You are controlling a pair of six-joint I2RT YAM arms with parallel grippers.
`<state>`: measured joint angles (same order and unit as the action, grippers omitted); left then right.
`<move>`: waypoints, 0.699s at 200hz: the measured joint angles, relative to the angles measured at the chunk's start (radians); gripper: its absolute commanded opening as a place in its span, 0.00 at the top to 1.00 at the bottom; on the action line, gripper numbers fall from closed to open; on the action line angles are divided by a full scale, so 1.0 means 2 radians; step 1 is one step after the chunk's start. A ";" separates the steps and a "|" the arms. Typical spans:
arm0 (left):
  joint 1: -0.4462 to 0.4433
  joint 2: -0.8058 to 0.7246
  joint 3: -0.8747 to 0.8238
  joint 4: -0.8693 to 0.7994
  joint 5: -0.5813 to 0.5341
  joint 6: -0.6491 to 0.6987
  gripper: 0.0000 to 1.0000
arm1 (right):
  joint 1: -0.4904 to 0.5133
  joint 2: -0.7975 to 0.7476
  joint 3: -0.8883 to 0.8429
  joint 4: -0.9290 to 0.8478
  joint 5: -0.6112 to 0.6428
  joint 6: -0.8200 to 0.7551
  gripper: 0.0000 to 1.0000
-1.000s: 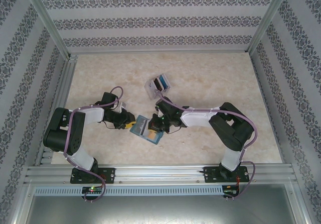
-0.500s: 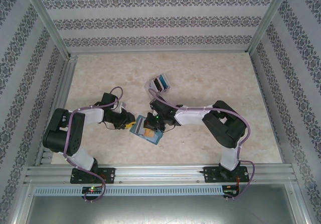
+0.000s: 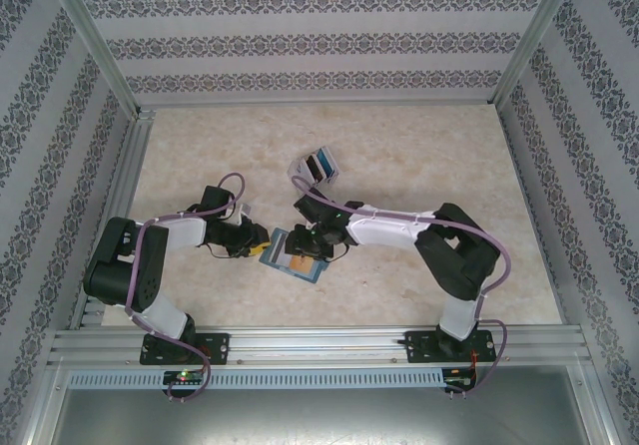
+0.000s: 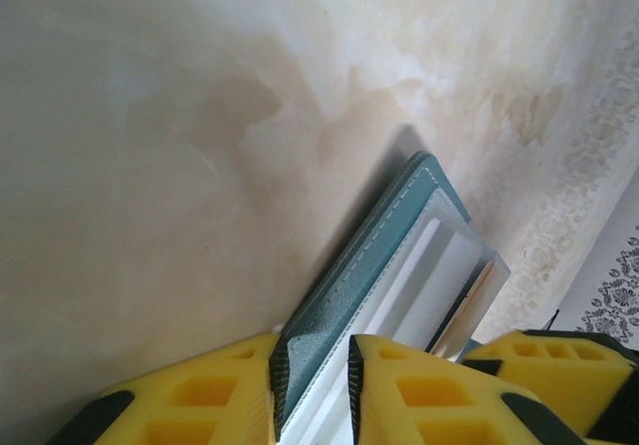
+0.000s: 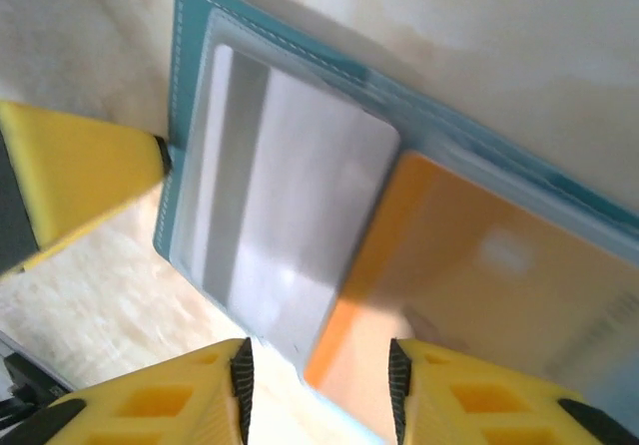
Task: Put the credit cards into the card holder
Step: Rotate the card holder at the center of the table.
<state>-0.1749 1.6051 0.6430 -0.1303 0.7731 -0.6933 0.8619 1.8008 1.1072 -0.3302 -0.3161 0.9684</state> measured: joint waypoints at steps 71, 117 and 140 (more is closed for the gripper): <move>-0.002 -0.051 -0.046 0.007 -0.016 -0.028 0.73 | 0.010 -0.053 -0.054 -0.025 0.007 -0.007 0.55; -0.016 -0.105 -0.068 -0.041 -0.035 -0.039 0.70 | -0.003 -0.039 -0.067 -0.011 0.009 -0.008 0.55; -0.017 -0.119 -0.061 -0.075 -0.049 -0.037 0.69 | -0.019 -0.024 -0.062 -0.003 0.009 -0.021 0.57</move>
<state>-0.2085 1.3674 0.5209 -0.2802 0.6754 -0.7666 0.8230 1.7531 0.9833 -0.3355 -0.2989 0.9268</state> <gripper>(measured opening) 0.302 0.439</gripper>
